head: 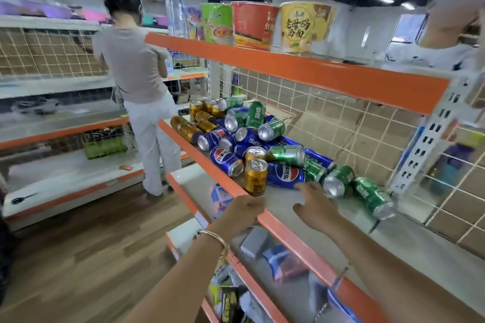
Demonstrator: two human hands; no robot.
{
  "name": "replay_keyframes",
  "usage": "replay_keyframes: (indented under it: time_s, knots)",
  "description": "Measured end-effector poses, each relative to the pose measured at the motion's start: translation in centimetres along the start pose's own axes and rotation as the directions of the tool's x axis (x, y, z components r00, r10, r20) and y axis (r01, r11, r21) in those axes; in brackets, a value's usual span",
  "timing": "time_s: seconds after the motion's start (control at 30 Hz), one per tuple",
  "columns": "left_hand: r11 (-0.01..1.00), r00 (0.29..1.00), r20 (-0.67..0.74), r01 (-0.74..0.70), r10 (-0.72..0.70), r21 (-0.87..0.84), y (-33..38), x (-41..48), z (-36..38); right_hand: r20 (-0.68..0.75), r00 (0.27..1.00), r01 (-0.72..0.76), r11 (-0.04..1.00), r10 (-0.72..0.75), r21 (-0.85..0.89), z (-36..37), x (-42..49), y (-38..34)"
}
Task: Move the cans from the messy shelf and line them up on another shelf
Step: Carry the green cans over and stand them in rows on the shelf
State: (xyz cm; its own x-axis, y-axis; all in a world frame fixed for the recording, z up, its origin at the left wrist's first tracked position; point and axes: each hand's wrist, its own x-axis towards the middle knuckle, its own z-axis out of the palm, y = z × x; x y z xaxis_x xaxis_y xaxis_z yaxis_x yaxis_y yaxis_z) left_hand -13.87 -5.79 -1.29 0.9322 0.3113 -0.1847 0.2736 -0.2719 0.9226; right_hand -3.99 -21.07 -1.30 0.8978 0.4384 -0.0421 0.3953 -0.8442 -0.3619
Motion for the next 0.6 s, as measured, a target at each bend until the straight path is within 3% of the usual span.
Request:
replay_keyframes:
  time_s: [0.3,0.47,0.6]
  knots:
    - [0.994,0.999,0.044,0.029,-0.024,-0.11,3.1,6.8,-1.9,-0.039,0.999,0.012,0.952,-0.025,-0.307,-2.3,9.6,-2.2]
    - [0.969,0.989,0.137,0.08,-0.048,-0.233,4.2,10.0,-3.6,0.033,0.999,0.02,0.879,-0.005,-0.476,-2.7,13.2,-3.7]
    - [0.959,0.99,0.14,0.065,-0.027,-0.275,4.3,12.7,-5.1,0.073,0.995,-0.023,0.861,0.069,-0.508,-2.6,16.0,-3.7]
